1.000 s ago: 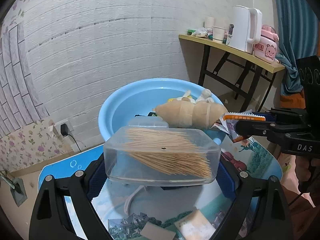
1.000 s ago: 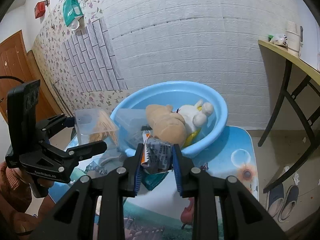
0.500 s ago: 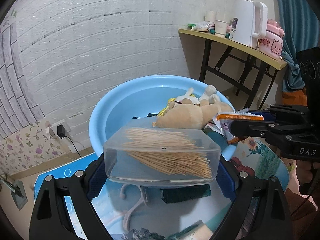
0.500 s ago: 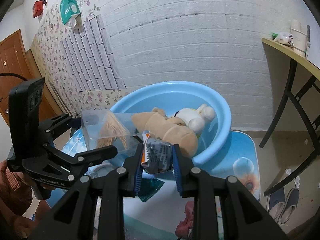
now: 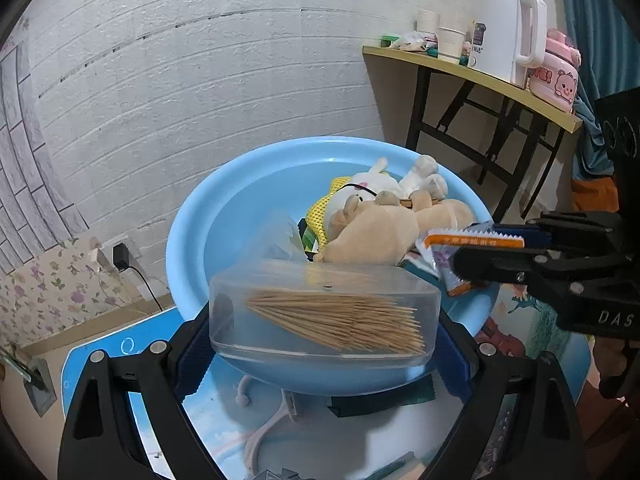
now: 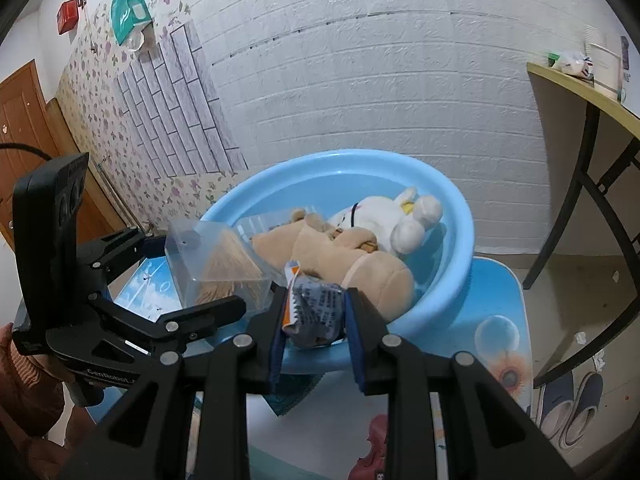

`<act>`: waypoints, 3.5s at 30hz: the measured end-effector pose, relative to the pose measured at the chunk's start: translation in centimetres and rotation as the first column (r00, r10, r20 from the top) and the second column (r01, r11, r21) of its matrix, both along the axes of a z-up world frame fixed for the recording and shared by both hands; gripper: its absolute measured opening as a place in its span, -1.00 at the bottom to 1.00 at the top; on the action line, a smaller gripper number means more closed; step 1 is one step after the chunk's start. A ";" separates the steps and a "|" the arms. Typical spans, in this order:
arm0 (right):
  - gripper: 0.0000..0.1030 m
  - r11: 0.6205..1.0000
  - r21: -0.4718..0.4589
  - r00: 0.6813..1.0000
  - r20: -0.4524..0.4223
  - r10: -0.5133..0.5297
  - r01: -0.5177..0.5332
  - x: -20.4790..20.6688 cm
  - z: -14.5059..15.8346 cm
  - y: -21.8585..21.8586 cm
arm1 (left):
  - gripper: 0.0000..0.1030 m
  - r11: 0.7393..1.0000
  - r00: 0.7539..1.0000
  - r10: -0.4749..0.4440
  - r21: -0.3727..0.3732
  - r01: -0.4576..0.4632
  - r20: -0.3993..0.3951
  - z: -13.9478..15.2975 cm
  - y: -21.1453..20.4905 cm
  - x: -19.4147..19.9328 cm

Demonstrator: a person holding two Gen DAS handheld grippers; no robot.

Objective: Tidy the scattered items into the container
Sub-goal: 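Carry the toothpick box and snack packet into the basin with both grippers, then open both grippers to drop the toothpick box and packet into the basin, then move both grippers back toward the Face tissue pack on the table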

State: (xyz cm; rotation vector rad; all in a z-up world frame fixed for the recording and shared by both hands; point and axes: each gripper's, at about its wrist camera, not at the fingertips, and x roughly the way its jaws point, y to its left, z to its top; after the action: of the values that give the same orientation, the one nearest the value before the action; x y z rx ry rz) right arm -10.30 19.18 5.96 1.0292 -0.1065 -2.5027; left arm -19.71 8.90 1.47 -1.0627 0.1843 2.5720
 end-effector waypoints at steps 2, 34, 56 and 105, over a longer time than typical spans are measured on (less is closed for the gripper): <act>-0.47 1.000 0.004 1.000 0.002 0.004 -0.004 0.0 -0.1 -0.1 | 0.80 1.000 1.000 -0.001 -0.005 0.001 0.000 0.0 0.1 0.1; -0.38 1.000 0.014 1.000 0.023 -0.016 0.016 4.1 0.1 0.6 | 0.81 0.999 0.998 0.043 0.007 -0.043 -0.042 1.8 -1.3 5.2; -0.13 0.993 0.077 0.990 0.118 0.083 -0.093 9.4 -4.4 -4.2 | 0.72 0.971 0.972 0.217 0.079 -0.225 0.094 -4.6 -6.2 11.5; -0.02 0.965 0.179 0.975 0.149 0.166 -0.192 10.7 -6.8 -8.0 | -0.29 0.982 0.980 0.151 0.089 -0.164 0.132 -5.4 -7.3 13.6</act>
State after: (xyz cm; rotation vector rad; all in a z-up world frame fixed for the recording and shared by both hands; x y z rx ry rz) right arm 0.44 11.20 -0.85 1.2256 0.1861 -2.3131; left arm -6.09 1.61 -3.90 -1.2410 -0.0624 2.6099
